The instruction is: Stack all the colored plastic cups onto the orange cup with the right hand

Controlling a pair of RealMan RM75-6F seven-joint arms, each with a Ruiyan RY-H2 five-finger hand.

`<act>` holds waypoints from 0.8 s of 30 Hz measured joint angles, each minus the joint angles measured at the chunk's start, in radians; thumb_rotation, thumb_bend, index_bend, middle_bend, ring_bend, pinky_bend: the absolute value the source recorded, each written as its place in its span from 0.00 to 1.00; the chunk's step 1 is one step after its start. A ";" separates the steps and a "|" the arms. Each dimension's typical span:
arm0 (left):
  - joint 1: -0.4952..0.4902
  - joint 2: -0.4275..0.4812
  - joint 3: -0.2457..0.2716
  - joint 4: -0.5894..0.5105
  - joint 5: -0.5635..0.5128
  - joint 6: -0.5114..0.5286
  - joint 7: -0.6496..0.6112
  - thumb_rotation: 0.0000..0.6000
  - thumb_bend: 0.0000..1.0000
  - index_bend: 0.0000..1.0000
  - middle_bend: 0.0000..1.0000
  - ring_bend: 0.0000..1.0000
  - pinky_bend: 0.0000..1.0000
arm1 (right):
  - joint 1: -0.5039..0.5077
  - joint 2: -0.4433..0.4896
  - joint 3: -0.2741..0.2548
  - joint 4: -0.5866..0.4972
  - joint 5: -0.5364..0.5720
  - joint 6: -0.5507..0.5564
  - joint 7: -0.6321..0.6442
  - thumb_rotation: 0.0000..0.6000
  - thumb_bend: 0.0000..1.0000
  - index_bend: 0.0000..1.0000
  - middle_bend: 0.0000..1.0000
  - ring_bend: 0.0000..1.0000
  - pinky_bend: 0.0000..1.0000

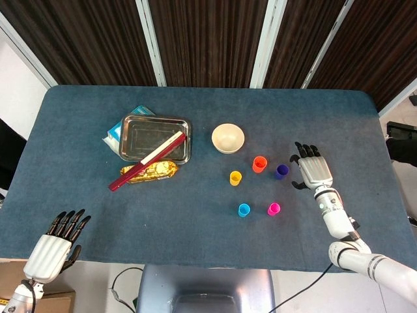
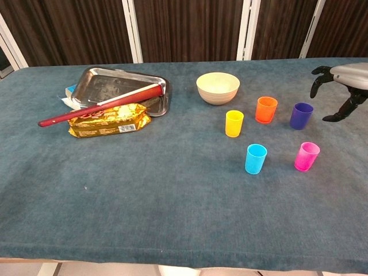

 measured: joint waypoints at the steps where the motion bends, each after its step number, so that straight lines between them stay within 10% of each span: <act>1: 0.000 -0.001 0.000 0.000 0.000 0.000 0.001 1.00 0.51 0.00 0.00 0.00 0.09 | 0.005 -0.006 0.000 0.012 0.002 -0.002 0.004 1.00 0.36 0.45 0.00 0.00 0.00; 24: -0.011 -0.003 -0.011 0.003 -0.028 -0.023 -0.004 1.00 0.51 0.00 0.00 0.00 0.09 | 0.081 -0.092 -0.007 0.106 0.064 -0.075 0.021 1.00 0.43 0.47 0.00 0.00 0.00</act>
